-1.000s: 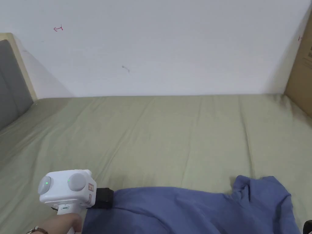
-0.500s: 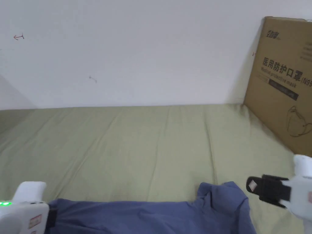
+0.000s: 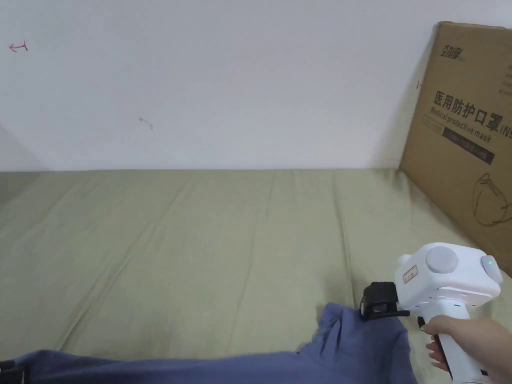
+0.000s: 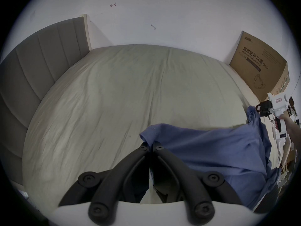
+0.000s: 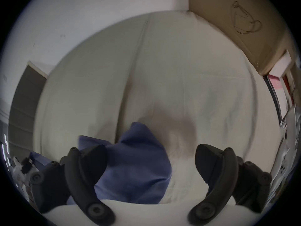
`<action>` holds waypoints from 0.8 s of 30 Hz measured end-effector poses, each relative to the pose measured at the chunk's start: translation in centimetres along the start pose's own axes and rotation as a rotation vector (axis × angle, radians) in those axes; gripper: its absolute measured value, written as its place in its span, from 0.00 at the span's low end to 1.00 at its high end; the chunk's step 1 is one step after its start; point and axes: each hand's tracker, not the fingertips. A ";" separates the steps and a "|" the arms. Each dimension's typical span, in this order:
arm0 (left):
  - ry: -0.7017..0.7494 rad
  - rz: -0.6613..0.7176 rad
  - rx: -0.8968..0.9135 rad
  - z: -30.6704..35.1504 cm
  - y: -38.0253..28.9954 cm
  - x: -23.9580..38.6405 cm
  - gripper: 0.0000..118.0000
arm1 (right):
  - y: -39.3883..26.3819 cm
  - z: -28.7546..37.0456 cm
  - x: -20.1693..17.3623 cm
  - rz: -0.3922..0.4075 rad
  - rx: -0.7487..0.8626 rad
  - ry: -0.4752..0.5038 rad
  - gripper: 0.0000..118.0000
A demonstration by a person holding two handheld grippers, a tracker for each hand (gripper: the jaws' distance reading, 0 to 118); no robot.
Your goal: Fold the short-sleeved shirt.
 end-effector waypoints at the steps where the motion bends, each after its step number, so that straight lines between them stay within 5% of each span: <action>1: 0.002 -0.003 -0.009 -0.2 -0.2 0.0 0.01 | 0.0 -0.3 -0.1 -0.006 -0.001 0.013 0.72; 3: 0.004 -0.003 -0.026 -0.6 -0.5 -0.1 0.01 | -0.2 -0.4 -0.4 -0.006 -0.009 0.042 0.67; 4: 0.005 0.000 -0.035 -0.8 -0.7 -0.1 0.01 | -0.6 -0.2 -0.8 0.005 -0.004 0.019 0.57; 7: -0.003 0.023 -0.059 -0.9 -0.9 -0.3 0.01 | -1.5 1.0 -1.8 0.087 0.010 0.056 0.02; 17: -0.086 0.094 0.128 8.0 -0.5 -0.2 0.01 | -6.6 17.1 1.3 -0.007 0.404 0.231 0.02; 24: -0.141 0.020 0.308 18.6 3.3 1.4 0.01 | -11.1 31.9 2.5 0.031 0.559 0.230 0.02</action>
